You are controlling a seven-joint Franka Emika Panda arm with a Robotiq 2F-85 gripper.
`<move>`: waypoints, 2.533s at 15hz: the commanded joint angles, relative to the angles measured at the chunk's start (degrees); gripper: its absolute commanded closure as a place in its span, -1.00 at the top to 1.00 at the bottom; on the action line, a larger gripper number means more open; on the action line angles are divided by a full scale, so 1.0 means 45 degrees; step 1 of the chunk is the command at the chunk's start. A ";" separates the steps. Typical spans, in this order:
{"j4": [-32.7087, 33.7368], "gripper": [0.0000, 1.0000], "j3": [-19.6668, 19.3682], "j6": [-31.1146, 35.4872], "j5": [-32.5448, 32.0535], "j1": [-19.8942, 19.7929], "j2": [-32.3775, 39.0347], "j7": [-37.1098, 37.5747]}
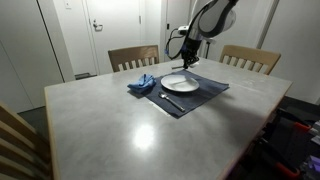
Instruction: Take the the fork from the plate and put it on the mat
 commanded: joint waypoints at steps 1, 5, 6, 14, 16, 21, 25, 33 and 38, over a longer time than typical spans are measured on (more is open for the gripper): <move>-0.0052 -0.95 0.0502 0.0630 -0.0121 -0.0745 0.0100 -0.2628; 0.0105 -0.95 0.0534 0.0746 -0.0226 -0.1145 0.0291 -0.5643; 0.0188 -0.95 0.0561 0.0864 -0.0192 -0.1283 0.0408 -0.6465; -0.0124 -0.95 0.0281 0.0993 0.0076 -0.0961 0.0104 -0.7476; -0.0300 -0.95 0.0559 0.1202 -0.0163 -0.1242 -0.0067 -0.8500; -0.0317 -0.95 0.0486 0.1534 -0.0525 -0.1268 -0.0099 -1.1563; -0.0461 -0.95 0.0573 0.2601 -0.0871 -0.1646 0.0133 -1.4043; -0.0350 -0.80 0.0578 0.2998 -0.0436 -0.1635 0.0373 -1.5240; -0.0349 -0.80 0.0571 0.2996 -0.0437 -0.1588 0.0373 -1.5207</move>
